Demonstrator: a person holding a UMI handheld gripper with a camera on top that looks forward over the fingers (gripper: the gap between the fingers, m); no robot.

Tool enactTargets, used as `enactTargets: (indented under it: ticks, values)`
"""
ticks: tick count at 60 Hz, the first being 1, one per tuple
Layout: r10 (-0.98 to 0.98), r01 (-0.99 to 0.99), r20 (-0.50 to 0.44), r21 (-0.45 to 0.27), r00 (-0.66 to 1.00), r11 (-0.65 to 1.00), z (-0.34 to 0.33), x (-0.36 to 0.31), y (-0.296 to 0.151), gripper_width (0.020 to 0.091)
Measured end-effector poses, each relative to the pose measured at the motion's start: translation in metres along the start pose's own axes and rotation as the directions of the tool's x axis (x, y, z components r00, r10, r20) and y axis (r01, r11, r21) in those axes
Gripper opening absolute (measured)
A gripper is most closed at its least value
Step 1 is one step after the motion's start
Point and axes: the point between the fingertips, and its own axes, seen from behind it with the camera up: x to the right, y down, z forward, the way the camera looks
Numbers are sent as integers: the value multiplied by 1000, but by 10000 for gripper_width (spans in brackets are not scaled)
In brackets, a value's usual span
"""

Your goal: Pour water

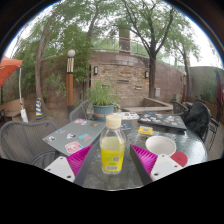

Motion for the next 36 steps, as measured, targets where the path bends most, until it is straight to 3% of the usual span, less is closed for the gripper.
enactTargets:
  ticks: [10, 14, 17, 20, 29, 36]
  values:
    - [-9, 12, -26, 121, 1000, 993, 47, 7, -20, 814]
    - [-16, 18, -19, 125, 1000, 992, 62, 3, -17, 798]
    - [-8, 6, 14, 128, 1000, 992, 70, -5, -12, 728]
    - [15, -18, 23, 127, 1000, 992, 75, -4, -9, 525]
    - [74, -70, -24, 142, 997, 987, 78, 14, -10, 481]
    - [60, -61, 17, 105, 998, 993, 82, 2, -6, 413]
